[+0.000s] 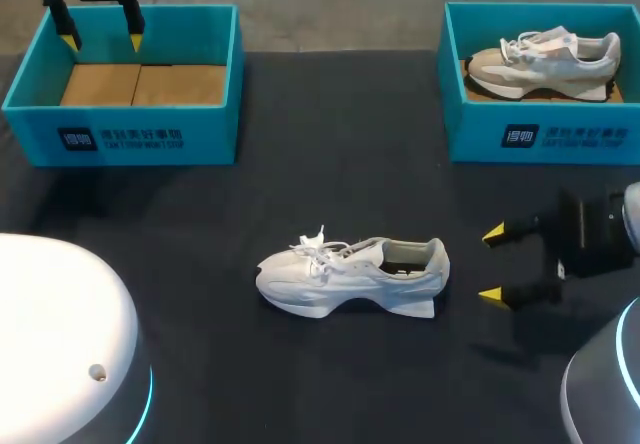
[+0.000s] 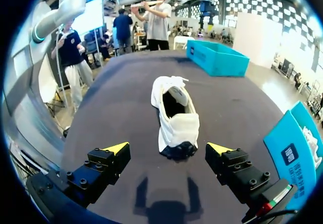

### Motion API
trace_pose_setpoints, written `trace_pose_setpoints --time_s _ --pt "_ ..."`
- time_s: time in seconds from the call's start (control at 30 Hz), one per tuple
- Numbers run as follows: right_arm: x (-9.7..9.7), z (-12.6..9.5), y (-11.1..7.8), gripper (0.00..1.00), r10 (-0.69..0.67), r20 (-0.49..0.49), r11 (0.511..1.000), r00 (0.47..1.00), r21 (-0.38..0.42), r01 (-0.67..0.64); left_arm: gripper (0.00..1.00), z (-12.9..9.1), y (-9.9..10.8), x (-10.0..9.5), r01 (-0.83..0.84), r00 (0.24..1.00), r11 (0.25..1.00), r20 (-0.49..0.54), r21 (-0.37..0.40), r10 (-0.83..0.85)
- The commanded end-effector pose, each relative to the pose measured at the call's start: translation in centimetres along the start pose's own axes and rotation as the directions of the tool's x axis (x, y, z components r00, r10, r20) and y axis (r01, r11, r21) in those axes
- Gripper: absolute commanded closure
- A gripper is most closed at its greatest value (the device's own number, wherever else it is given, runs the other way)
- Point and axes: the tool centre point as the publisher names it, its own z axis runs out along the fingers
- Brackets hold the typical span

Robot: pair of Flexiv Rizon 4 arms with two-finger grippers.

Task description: Take the shoe out of the shoebox, open the shoe tongue, remove and reinsert the insole, then place the shoe into the shoebox

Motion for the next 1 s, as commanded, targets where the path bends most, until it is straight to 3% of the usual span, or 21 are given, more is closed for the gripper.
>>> trace_pose_setpoints --time_s 0.03,0.23,0.57,1.0 --pt "-2.5 2.6 -2.5 0.0 0.006 -0.04 0.998 0.999 -0.067 -0.009 0.0 0.0 0.0 0.0 0.0 1.0 1.0 0.0 0.0 0.0" --pt "-4.6 4.5 -3.7 0.0 -0.014 -0.089 0.991 0.996 -0.135 0.001 0.0 0.0 0.0 0.0 0.0 1.0 1.0 0.0 0.0 0.0" --pt "-6.0 5.6 -4.8 0.0 -0.04 -0.078 0.988 0.996 -0.15 0.028 0.0 0.0 0.0 0.0 0.0 1.0 1.0 0.0 0.0 0.0" --pt "-5.4 5.0 -6.8 0.0 -0.052 -0.063 0.98 0.997 -0.195 0.039 0.0 0.0 0.0 0.0 0.0 1.0 1.0 0.0 0.0 0.0"
